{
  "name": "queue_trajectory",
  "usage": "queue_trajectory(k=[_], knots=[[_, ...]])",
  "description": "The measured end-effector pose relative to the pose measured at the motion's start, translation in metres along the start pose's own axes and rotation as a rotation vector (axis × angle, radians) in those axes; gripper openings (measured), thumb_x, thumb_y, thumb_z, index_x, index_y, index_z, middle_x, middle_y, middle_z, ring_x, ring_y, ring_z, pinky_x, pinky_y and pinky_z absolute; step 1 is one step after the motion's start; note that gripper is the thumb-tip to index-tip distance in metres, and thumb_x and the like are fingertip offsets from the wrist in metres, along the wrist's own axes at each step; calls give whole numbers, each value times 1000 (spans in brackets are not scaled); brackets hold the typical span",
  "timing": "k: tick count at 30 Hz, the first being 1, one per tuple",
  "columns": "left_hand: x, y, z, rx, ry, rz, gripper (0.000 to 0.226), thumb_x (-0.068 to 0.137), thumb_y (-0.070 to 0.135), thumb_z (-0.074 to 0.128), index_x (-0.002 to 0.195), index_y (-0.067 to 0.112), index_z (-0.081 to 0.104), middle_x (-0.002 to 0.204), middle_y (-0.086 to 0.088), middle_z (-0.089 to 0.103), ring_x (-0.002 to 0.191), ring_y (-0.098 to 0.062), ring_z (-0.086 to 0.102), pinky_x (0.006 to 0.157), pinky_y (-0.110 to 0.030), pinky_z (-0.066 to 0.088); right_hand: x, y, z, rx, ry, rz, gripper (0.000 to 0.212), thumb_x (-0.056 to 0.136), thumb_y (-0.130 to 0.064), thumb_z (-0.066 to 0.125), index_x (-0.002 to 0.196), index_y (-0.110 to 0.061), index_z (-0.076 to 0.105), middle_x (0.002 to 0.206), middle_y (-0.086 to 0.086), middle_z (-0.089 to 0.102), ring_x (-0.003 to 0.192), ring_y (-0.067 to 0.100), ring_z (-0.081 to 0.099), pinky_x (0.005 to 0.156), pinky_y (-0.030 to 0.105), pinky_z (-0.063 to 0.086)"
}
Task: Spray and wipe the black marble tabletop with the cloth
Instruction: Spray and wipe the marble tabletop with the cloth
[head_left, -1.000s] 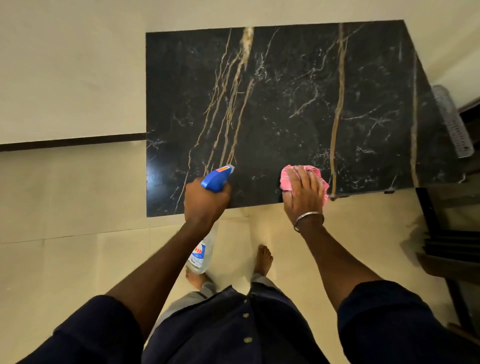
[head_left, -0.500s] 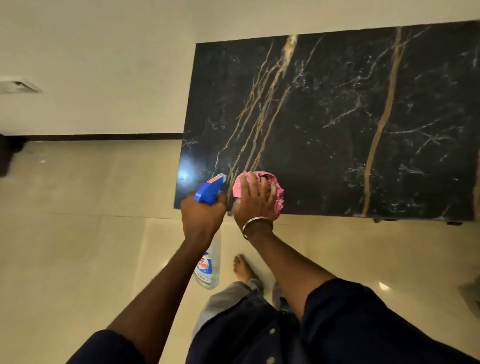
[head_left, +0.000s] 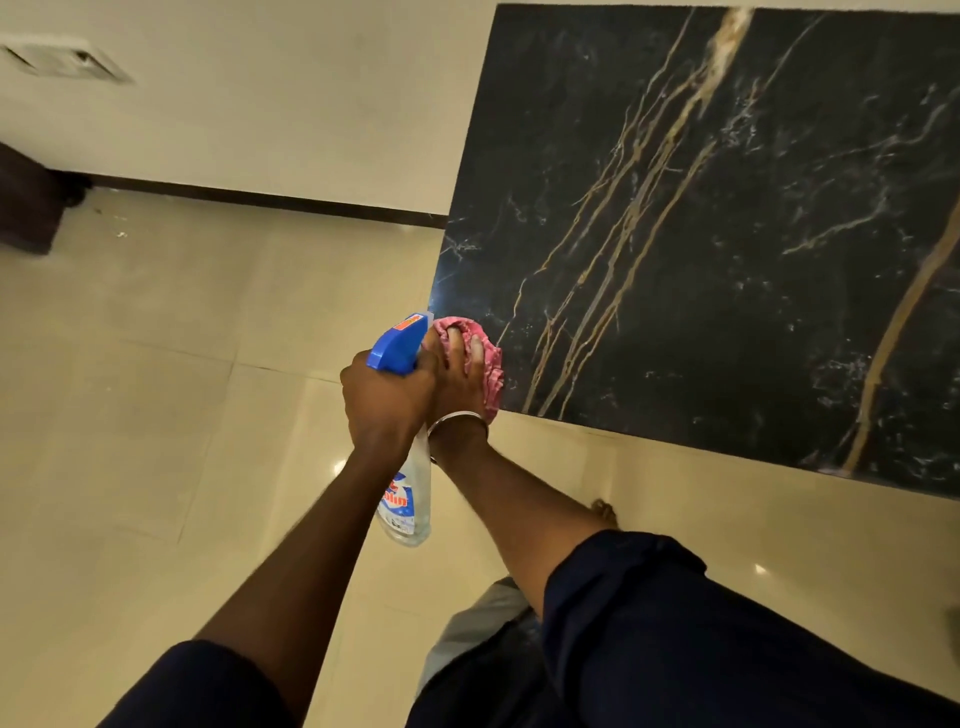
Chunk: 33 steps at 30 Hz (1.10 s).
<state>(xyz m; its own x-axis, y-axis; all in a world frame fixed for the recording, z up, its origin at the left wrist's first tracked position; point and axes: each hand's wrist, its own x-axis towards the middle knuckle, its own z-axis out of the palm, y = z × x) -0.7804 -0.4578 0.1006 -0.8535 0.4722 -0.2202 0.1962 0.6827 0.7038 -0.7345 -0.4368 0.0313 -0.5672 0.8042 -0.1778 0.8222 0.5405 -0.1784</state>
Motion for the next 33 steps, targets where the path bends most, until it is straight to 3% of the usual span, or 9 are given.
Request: queue_trajectory(k=[4,6,8,10,14,20,33], knots=[[13,-6,-11,-10,-8,22,28,81,31,70,73,12,51,55,3,43,48,-11,42,54,-23,39,10,-17,-5,26,-40,-35,70,54,-55,86,115,-23,72,122,-1,67,115,21,63,100,42,47],[16,-7,-12,2,-29,26,28,81,31,71,70,14,51,56,1,46,49,-14,44,54,-25,41,11,-17,-9,17,-56,-33,68,62,-51,84,121,-20,69,127,4,65,121,25,59,103,45,44],[16,-5,-8,28,-57,45,28,82,33,70,70,14,53,56,0,48,51,-16,47,54,-25,42,12,-11,-4,-3,-122,-134,64,93,-40,58,149,-16,37,153,12,38,145,32,27,118,50,16],[9,1,1,50,-73,48,27,82,33,70,76,13,54,57,3,48,52,-14,48,55,-24,41,12,0,1,-46,-190,-190,59,104,-33,37,155,-15,12,161,13,17,150,33,3,118,51,-4],[-14,12,24,30,-119,33,29,81,36,73,85,12,56,62,4,49,54,-12,49,60,-24,42,0,37,3,-100,-168,-144,62,100,-44,42,153,-20,21,156,10,32,148,33,17,117,53,-4],[-55,42,75,59,-294,145,26,81,33,70,71,15,54,55,1,48,48,-14,46,49,-22,38,-29,136,-3,-58,-137,-72,63,93,-47,39,149,-20,33,149,8,41,142,35,28,118,57,13],[-202,145,210,53,-448,266,22,81,23,70,70,20,50,55,4,47,49,-9,46,51,-21,38,-127,386,-21,47,73,109,61,93,-41,42,150,-22,32,157,7,30,142,34,29,117,56,16]])
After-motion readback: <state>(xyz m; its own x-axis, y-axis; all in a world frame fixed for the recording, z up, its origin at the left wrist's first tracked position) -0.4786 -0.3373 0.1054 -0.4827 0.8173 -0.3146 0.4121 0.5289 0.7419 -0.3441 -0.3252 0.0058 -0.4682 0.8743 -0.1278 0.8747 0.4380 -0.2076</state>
